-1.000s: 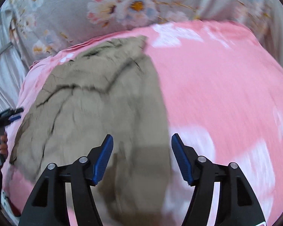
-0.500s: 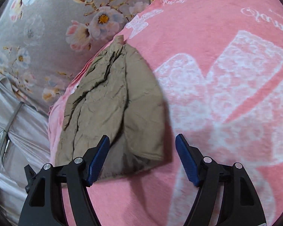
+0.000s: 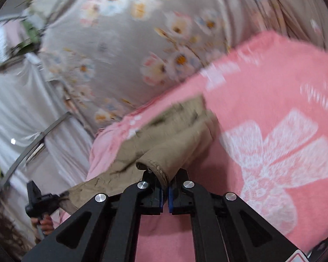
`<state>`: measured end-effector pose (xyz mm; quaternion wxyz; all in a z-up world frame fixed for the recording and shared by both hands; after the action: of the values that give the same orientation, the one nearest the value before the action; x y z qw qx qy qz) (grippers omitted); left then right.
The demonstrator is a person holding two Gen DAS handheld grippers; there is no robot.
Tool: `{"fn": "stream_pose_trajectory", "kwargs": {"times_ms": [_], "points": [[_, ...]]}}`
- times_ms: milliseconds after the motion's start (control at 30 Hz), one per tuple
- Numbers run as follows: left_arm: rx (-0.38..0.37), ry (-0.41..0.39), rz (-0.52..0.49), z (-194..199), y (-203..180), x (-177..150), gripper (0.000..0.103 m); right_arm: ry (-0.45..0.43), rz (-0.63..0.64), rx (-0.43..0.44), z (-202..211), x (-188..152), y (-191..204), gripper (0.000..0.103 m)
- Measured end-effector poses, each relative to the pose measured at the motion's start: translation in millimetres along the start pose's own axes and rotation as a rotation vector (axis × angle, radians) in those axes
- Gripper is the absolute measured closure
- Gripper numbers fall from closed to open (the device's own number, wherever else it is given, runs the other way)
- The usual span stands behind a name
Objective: Fold large clothes
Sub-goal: 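Grasp the folded coat edge with both tools and lift it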
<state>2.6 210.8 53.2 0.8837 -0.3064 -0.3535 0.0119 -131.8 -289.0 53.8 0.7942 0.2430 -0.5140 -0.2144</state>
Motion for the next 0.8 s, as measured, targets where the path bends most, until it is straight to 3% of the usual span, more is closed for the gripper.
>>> {"fn": "stream_pose_trajectory", "kwargs": {"times_ms": [133,267,333,500,700,800], "points": [[-0.042,-0.127,-0.044,54,-31,26,0.101,-0.109,0.116,0.036,45,28,40,0.100],[-0.010,-0.195,-0.128,44,-62,63,0.101,-0.178,0.141,0.054,27,74,53,0.100],[0.042,-0.196,-0.161,14,-71,88,0.100,-0.174,0.144,0.000,-14,97,46,0.100],[0.270,-0.125,-0.194,-94,-62,131,0.100,-0.084,0.065,-0.139,-132,125,-6,0.100],[0.466,0.025,-0.184,-214,-10,132,0.100,0.069,-0.001,-0.279,-241,98,-64,0.100],[0.497,0.099,-0.155,-253,16,121,0.100,0.109,-0.004,-0.325,-265,84,-78,0.100]]}}
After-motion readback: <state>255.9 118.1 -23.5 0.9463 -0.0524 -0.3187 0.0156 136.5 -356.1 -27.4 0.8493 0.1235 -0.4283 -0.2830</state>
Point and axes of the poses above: each gripper's, at about its wrist camera, not at the fingertips, and z roughly against the way its jaws point, y to its left, x to its top, the point moved 3 cm from there along -z, roughly the way its jaws point, and after that the axes turned 1 degree about -z, right-handed, at the moved point
